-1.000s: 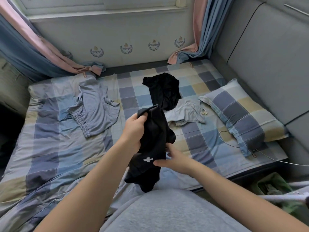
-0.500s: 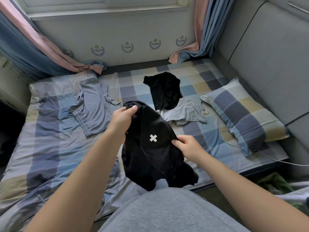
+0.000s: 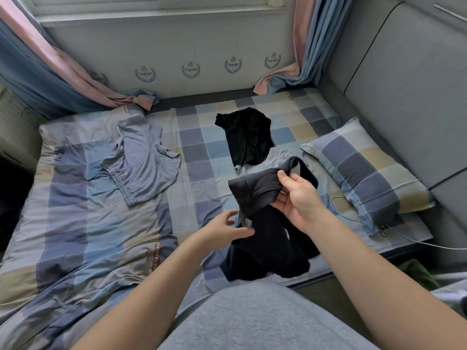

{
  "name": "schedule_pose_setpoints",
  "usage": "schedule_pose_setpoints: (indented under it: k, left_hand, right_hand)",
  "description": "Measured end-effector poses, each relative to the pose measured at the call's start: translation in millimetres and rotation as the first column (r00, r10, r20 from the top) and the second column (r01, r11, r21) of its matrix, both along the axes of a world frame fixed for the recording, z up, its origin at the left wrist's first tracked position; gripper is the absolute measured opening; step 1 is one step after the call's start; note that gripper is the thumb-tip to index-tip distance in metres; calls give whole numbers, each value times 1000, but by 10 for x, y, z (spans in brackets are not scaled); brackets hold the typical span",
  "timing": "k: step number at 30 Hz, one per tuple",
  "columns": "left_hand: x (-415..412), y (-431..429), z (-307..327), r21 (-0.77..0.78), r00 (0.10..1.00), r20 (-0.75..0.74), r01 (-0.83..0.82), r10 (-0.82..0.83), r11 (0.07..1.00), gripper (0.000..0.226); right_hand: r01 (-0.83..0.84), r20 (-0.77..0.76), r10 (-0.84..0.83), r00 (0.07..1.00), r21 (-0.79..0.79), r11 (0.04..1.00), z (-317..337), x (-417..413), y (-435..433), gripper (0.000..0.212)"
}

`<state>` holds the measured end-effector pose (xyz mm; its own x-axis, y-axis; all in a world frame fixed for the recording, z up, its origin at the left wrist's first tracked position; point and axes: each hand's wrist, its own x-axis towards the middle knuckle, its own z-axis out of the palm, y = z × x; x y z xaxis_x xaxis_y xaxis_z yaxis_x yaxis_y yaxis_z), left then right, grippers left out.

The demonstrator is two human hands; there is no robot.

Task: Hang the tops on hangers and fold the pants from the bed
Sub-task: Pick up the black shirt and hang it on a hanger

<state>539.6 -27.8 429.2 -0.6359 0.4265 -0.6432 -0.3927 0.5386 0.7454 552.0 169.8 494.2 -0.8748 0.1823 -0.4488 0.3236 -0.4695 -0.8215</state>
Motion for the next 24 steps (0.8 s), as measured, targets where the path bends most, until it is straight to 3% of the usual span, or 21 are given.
schedule_pose_setpoints:
  k: [4,8,12,14,17,20,22,24]
  left_hand:
    - [-32,84,-155,52,971,-195,-131,139,990,7]
    - [-137,45,-169,-18,884,-348,-339,312,940,19]
    - [-243,-37,86,208,748,-388,-499,539,841,20]
    - [-296,-36,292,311,732,-433,-427,527,849,19]
    - [-306,14,550,302,742,-551,-249,382,920,27]
    - [-256,25,661,271,769,-576,-140,277,952,37]
    - [-242,5,714,275,789,-576,-59,214,960,36]
    - [-249,-3,765,269,813,-565,21,140,963,31]
  right_hand:
    - [100,-46,-103,994,-65,993,120,-18,46,20]
    - [253,18,-253,967,-126,959,66,-2,140,17]
    - [319,215,-289,933,-122,940,-141,72,206,19]
    - [231,293,-204,934,-61,971,-233,126,229,21]
    - [-30,244,-7,970,150,988,-261,191,138,33]
    - [-299,136,267,954,483,823,-237,250,-66,50]
    - [-396,116,402,908,555,732,-257,262,-235,55]
    - [-407,106,433,895,591,696,-305,273,-373,42]
